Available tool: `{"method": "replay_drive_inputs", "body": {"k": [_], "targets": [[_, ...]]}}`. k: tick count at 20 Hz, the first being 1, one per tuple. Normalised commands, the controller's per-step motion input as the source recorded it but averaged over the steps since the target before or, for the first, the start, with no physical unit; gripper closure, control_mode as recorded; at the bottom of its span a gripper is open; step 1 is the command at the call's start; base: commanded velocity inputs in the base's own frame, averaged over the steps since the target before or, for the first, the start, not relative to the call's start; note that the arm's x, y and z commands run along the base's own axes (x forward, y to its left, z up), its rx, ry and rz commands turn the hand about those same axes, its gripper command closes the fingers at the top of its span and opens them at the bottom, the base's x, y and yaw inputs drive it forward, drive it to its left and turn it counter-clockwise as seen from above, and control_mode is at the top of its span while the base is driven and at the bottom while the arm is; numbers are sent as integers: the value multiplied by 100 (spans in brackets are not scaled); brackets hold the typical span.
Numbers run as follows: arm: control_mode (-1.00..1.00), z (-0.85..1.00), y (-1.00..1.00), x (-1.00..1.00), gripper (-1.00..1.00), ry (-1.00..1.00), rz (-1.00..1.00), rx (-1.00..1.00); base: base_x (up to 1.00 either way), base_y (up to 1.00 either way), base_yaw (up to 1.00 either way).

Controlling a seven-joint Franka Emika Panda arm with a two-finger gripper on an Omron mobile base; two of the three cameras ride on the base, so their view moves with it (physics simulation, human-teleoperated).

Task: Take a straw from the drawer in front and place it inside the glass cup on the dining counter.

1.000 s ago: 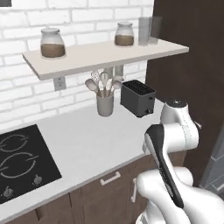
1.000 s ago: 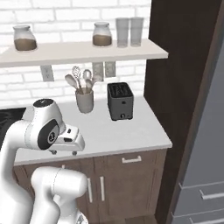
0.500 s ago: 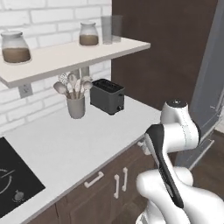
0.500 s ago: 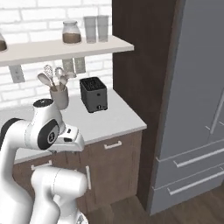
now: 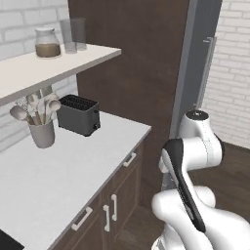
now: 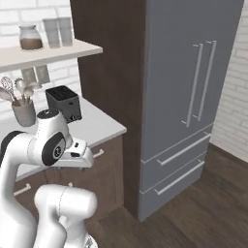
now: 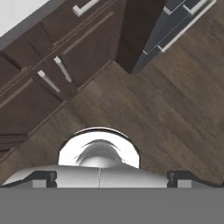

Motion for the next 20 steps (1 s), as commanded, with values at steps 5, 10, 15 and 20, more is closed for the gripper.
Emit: {"method": "replay_drive_inputs", "body": {"k": [5, 10, 15, 20], "targets": [[-100, 0, 0, -2, -100, 0, -8, 1, -18, 0, -38], [-100, 0, -19, 18, -100, -7, -21, 9, 0, 0, 0], [-100, 0, -20, 40, -100, -16, -1, 18, 0, 0, 0], [-100, 0, 0, 38, -100, -10, 0, 26, 0, 0, 0]]}}
